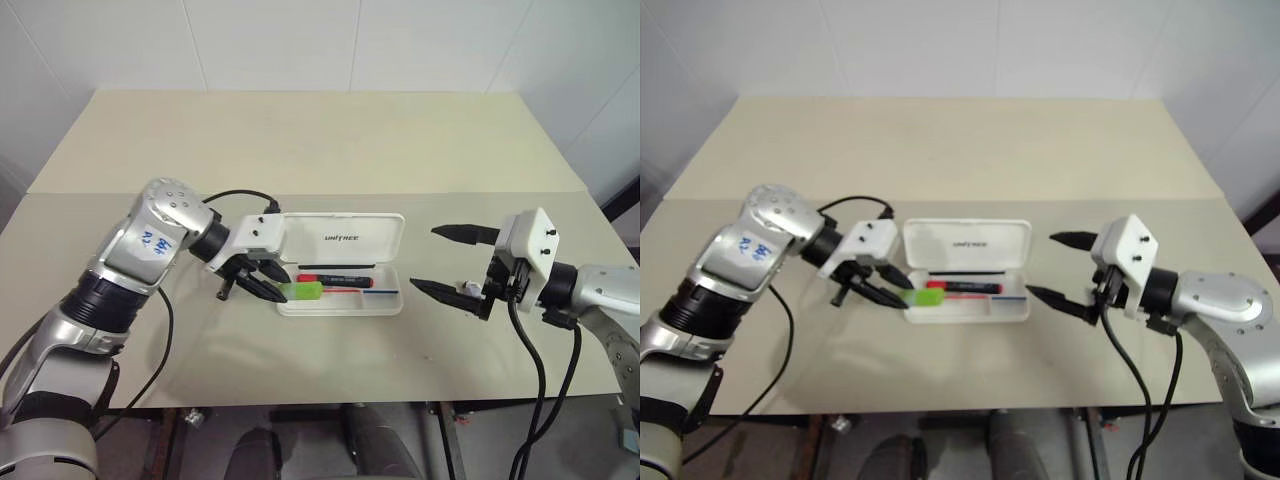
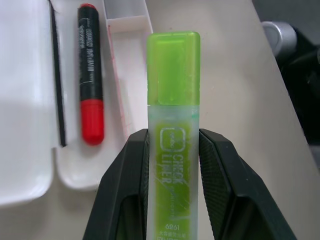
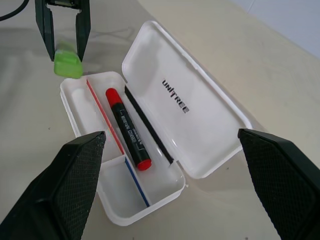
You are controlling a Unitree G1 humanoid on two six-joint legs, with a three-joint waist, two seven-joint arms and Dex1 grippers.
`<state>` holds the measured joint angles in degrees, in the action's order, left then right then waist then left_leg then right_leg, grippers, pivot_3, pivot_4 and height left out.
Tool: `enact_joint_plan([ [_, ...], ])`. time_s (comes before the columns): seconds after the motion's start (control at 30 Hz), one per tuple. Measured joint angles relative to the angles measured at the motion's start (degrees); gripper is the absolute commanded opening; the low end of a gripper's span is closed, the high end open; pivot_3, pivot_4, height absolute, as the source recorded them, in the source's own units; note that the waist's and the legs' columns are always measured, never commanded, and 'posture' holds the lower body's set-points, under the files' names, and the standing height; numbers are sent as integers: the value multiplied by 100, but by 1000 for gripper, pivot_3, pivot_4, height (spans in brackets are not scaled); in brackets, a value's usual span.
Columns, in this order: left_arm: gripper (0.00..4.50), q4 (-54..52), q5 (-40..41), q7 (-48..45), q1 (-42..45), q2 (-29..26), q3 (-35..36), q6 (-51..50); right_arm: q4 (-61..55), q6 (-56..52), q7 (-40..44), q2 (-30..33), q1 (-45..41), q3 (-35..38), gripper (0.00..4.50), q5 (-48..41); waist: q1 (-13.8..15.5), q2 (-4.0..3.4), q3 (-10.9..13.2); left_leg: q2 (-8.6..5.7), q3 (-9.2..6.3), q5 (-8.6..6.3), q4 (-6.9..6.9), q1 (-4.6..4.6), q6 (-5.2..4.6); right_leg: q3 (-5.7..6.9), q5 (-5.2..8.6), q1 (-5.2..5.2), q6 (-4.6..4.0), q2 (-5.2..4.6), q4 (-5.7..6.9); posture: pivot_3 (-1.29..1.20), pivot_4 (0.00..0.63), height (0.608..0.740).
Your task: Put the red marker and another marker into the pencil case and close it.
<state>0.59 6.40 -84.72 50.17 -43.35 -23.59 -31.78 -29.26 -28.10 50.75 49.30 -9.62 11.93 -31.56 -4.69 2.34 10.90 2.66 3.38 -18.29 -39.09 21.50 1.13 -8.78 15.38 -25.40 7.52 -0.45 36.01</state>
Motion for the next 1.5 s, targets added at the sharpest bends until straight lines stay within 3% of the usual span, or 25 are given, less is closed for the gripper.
enact_joint_plan([
  [0.33,1087,401,-322,762,336,907,-226,-263,-239,-22,-257,-43,282,128,4500,-8,12,0,0,-2,0,0,0,1,0,-2,-2,0,3,0,-2,0,150,740],
  [1.13,1087,23,-386,740,279,913,-533,-568,-461,-114,-614,-190,423,160,4500,-51,25,0,0,-2,1,0,1,2,0,-5,-1,-1,3,0,-4,0,150,740],
  [1.43,4166,164,-397,1022,274,1198,-617,-441,-461,-114,-625,-190,376,160,4500,-53,29,0,0,-3,1,0,1,1,0,-7,-2,0,4,0,-4,0,150,740],
  [1.5,4166,220,-396,1054,274,1201,-616,-436,-461,-114,-626,-190,363,160,4500,-52,14,0,0,-3,1,0,1,1,0,-6,-2,0,4,1,-4,0,150,740],
])
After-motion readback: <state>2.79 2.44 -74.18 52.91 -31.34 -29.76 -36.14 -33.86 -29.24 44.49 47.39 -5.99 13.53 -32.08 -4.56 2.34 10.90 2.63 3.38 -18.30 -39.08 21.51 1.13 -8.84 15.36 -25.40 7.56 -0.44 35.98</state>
